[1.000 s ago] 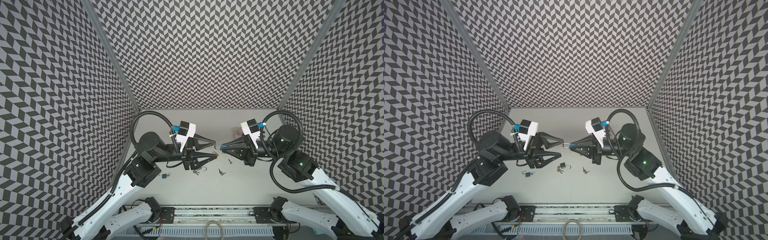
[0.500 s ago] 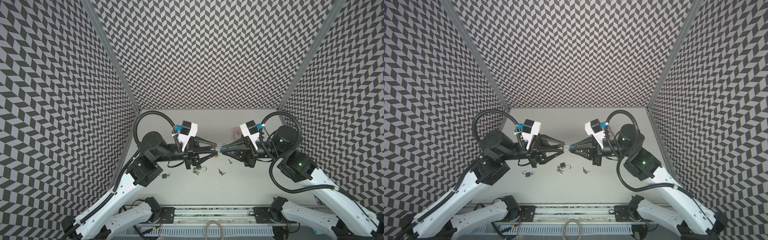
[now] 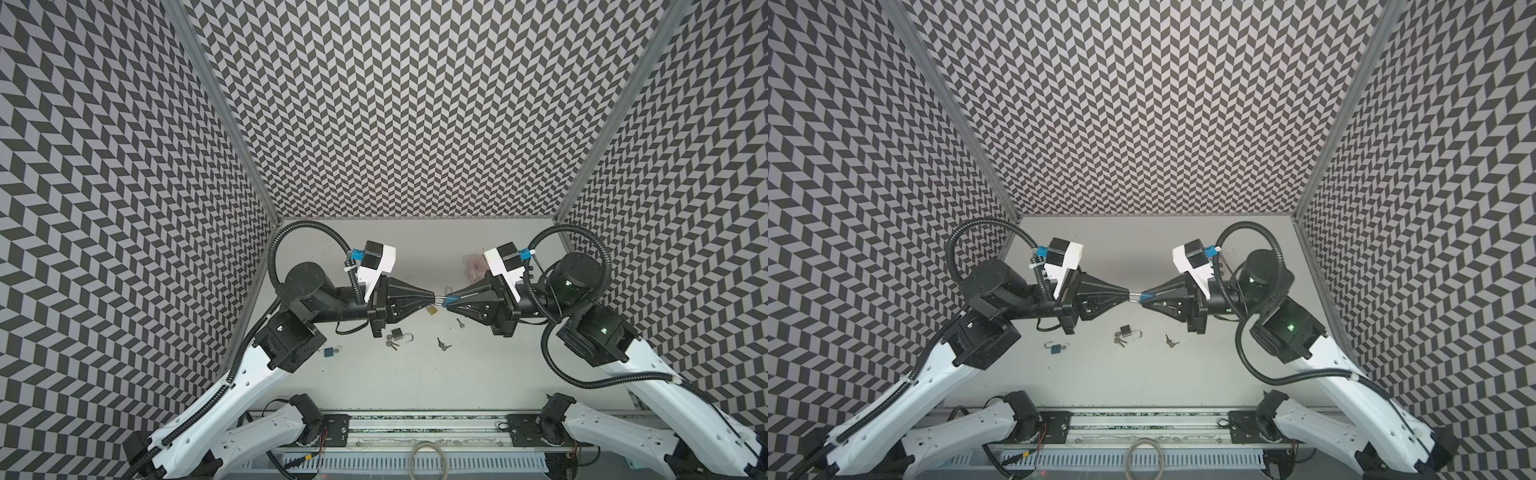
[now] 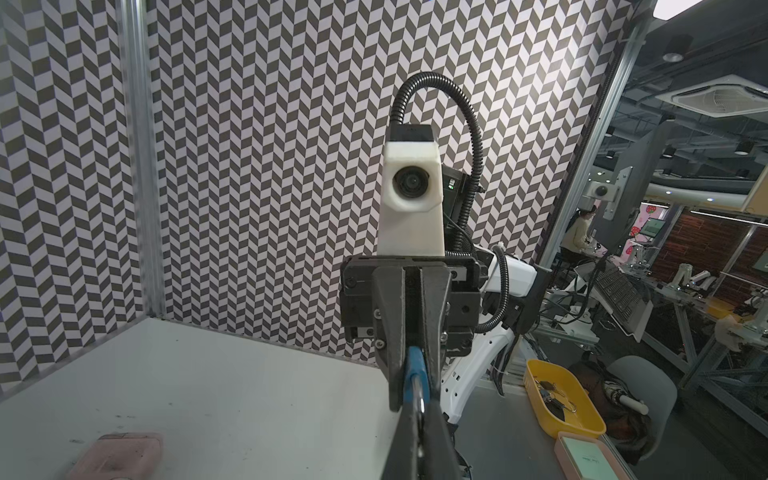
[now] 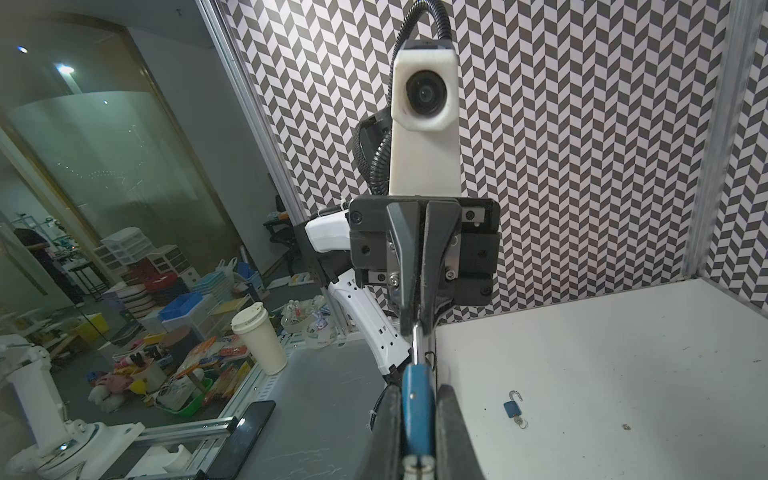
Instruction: Lock with the key
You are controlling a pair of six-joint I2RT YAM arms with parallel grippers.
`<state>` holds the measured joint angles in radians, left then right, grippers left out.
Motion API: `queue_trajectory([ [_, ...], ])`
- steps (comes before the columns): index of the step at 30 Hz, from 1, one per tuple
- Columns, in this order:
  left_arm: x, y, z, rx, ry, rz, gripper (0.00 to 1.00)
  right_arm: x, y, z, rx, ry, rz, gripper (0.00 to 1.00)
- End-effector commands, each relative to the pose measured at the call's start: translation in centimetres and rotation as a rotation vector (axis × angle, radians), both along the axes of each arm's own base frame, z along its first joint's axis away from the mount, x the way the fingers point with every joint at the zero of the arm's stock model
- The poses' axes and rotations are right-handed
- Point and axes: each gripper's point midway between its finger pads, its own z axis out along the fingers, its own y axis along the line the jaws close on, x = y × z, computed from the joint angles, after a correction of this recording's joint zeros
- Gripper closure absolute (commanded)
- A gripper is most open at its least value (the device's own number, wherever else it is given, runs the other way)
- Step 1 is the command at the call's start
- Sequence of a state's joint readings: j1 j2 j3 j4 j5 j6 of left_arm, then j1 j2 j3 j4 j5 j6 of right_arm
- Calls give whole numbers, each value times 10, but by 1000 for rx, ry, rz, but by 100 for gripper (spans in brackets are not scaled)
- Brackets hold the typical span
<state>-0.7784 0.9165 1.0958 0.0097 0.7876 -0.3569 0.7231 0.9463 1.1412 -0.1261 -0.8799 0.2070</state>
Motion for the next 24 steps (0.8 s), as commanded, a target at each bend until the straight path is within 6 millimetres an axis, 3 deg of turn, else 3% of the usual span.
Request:
queue_trajectory([
  [1,-6,-1,-1,3,-21,-38,100,-1,-3,13,44,-50,-5,100],
  [5,-8,-5,-7,17,-17,-54,100,6,0,13,37,-41,-26,100],
  [7,-15,-20,-15,26,-2,-102,100,8,6,15,49,-40,-16,100],
  [10,-47,-66,-54,65,75,-266,100,12,22,29,88,-46,-6,100],
  [12,-53,-80,-78,106,143,-321,100,5,33,33,67,-71,43,100],
  [18,-26,-40,-52,18,101,-201,100,11,9,29,82,-65,-57,100],
  [24,-19,-27,-43,8,81,-153,100,7,-3,37,115,-80,-69,100],
])
